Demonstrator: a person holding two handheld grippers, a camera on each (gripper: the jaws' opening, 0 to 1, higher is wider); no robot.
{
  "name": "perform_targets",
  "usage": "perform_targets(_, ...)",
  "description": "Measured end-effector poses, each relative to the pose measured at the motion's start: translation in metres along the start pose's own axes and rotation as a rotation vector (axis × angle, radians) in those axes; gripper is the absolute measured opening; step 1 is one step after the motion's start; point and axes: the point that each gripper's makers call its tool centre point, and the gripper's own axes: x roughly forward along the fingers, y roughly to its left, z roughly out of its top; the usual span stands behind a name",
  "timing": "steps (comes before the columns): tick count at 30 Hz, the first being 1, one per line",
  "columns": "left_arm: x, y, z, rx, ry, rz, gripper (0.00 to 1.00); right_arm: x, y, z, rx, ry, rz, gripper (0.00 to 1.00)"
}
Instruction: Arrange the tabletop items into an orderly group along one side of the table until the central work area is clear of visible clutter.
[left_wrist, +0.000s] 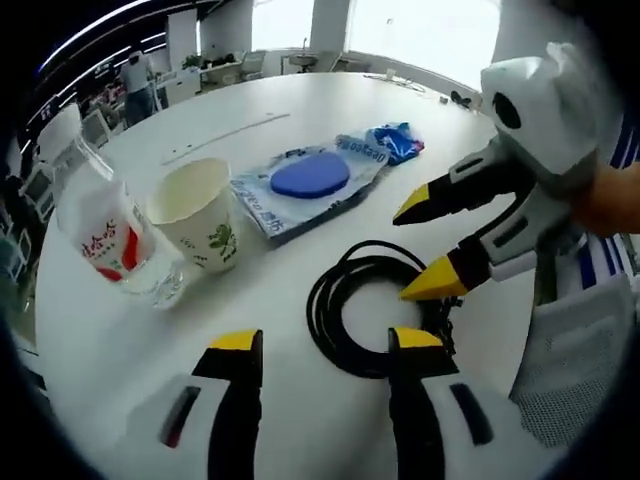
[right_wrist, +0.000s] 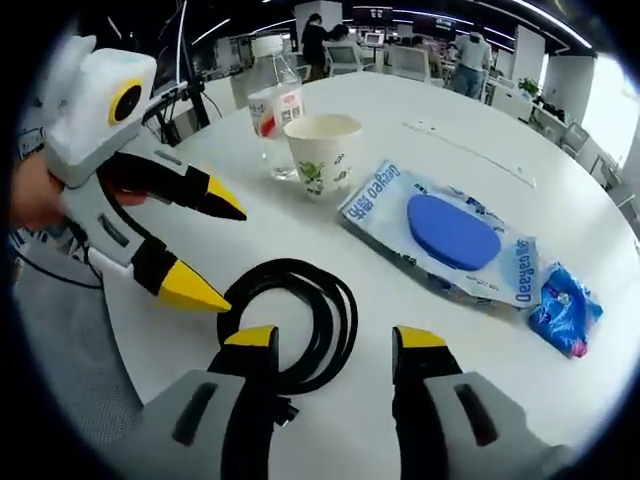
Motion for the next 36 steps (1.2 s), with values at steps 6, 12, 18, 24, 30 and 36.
perform_targets(6, 0.009, -0.003, -0.005, 0.044, 0.033, 0.034, 0.41, 0.005, 0.003, -0.003, -0.002, 0.009, -0.002, 0.41)
perform_targets(12, 0.014, -0.004, -0.009, 0.050, 0.066, 0.051, 0.32, 0.008, 0.002, -0.007, 0.005, 0.027, -0.005, 0.34)
perform_targets(18, 0.017, -0.006, -0.010, 0.047, 0.073, 0.055, 0.29, 0.010, 0.003, -0.012, 0.016, 0.043, -0.006, 0.29)
perform_targets(24, 0.022, -0.010, -0.011, 0.053, 0.087, 0.061, 0.22, 0.010, 0.000, -0.013, 0.014, 0.043, -0.036, 0.20)
perform_targets(30, 0.021, -0.010, -0.011, 0.028, 0.088, 0.080, 0.19, 0.010, -0.001, -0.013, -0.004, 0.037, -0.062, 0.13)
perform_targets(36, 0.021, -0.008, -0.010, 0.002, 0.092, 0.085, 0.16, 0.010, -0.003, -0.012, 0.040, 0.029, -0.065, 0.10)
